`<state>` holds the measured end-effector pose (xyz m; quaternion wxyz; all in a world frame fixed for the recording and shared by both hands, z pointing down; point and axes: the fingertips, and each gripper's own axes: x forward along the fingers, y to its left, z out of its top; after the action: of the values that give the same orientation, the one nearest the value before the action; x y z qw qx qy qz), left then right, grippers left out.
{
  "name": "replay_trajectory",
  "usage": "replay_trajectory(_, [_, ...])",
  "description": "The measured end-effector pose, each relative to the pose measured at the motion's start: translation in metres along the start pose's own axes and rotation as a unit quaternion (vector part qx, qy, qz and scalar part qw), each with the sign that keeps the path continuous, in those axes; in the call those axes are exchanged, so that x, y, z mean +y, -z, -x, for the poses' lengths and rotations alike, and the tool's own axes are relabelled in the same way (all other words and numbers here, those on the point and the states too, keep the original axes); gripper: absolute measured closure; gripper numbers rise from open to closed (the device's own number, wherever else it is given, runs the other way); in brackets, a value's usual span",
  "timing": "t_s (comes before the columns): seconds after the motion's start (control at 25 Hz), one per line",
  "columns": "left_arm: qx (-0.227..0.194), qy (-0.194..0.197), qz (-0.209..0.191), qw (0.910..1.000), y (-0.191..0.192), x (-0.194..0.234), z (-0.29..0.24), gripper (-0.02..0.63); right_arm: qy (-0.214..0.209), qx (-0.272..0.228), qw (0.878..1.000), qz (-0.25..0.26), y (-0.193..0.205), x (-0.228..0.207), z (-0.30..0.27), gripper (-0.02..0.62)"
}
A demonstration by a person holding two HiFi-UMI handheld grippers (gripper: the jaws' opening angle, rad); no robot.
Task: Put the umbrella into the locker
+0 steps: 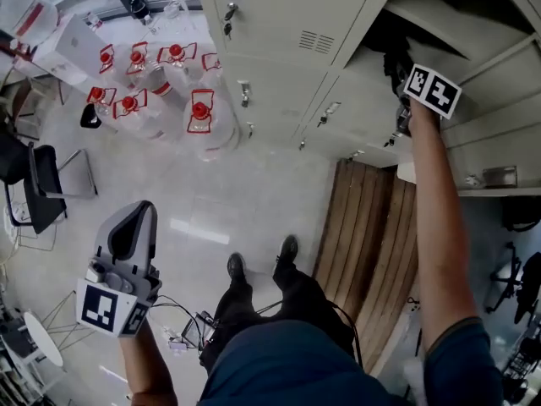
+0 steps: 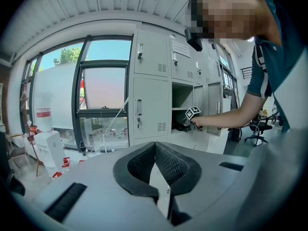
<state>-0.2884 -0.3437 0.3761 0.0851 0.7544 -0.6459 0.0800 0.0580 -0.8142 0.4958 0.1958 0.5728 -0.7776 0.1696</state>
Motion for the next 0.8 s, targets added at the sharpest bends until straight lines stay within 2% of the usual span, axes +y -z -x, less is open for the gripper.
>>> replay_trajectory(0.32, [-0.008, -0.010, -0.033, 0.9994, -0.012, 0.019, 0.053, 0.588, -0.029, -0.052, 0.998, -0.007, -0.004, 0.046, 0.102, 0.375])
replay_trajectory(0.4, [-0.013, -0.010, -0.036, 0.9992, -0.017, 0.020, 0.066, 0.588, -0.045, -0.067, 0.997, -0.004, -0.004, 0.062, 0.133, 0.405])
replay_trajectory(0.56, [-0.026, -0.010, -0.038, 0.9989, -0.028, 0.022, 0.090, 0.588, -0.103, -0.094, 0.990, 0.017, -0.005, 0.101, 0.200, 0.484])
replay_trajectory(0.8, [-0.044, -0.003, -0.045, 0.9980, -0.047, 0.023, 0.124, 0.588, -0.189, -0.114, 0.974, 0.049, -0.004, 0.157, 0.304, 0.500])
